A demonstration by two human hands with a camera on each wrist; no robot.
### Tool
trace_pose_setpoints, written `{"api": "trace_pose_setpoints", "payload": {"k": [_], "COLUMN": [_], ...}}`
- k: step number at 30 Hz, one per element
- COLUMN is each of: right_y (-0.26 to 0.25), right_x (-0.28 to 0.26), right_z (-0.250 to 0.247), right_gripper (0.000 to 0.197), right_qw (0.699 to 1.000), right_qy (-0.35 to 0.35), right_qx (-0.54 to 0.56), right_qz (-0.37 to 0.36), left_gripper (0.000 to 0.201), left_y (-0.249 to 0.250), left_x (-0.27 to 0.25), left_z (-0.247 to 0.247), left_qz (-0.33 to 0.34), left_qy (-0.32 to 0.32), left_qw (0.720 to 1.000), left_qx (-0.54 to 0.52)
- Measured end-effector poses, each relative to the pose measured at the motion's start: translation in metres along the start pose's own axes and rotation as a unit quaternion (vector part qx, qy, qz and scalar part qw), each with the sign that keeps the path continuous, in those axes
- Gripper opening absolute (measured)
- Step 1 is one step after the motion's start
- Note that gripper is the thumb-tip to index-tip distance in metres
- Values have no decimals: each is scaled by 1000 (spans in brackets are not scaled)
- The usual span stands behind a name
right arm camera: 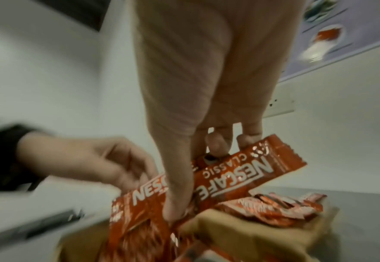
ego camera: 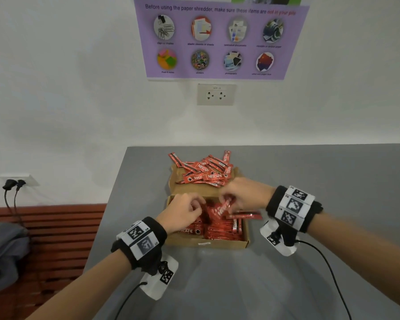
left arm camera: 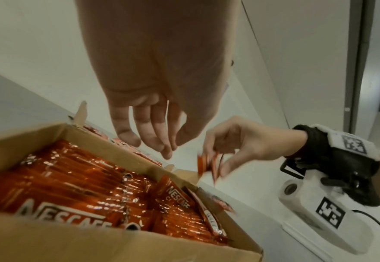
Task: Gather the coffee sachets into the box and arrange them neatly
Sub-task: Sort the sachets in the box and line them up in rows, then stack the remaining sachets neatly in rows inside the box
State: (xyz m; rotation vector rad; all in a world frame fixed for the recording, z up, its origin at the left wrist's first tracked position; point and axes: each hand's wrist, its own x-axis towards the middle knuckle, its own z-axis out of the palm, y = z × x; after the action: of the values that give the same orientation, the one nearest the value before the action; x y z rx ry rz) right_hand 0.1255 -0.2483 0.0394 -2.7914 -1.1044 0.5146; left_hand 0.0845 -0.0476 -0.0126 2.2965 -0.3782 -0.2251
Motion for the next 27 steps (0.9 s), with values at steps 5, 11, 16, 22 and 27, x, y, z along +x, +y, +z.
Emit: {"api": "trace_pose_setpoints", "payload": {"k": [5,11,16,22,27], "right_y": [-4,-41,-50,-21,3], "right_x": [10,19,21,9,-11], "right_z": [-15,6,21,25,31], "right_gripper": [19,20,31,39,34], "right_qw": [967,917,882,922,954], "right_qy": [192,272,279,284,110], "right_qx": [166,292,376,237,-40], "right_qz": [23,23,50,114,276], "left_gripper": [51,21,34,15,3], "left_y": [0,24,27,9,-2], "left_x": [-2,6,16,23,21], "left_z": [0,6,9,-11,-23], "left_qz": [-18,-22,-32,-66,-80], "left_qy": [16,57,108,166,176], "left_qw": [987,902,912,938,951], "left_qx": [-156,-428,-393,-297,-242]}}
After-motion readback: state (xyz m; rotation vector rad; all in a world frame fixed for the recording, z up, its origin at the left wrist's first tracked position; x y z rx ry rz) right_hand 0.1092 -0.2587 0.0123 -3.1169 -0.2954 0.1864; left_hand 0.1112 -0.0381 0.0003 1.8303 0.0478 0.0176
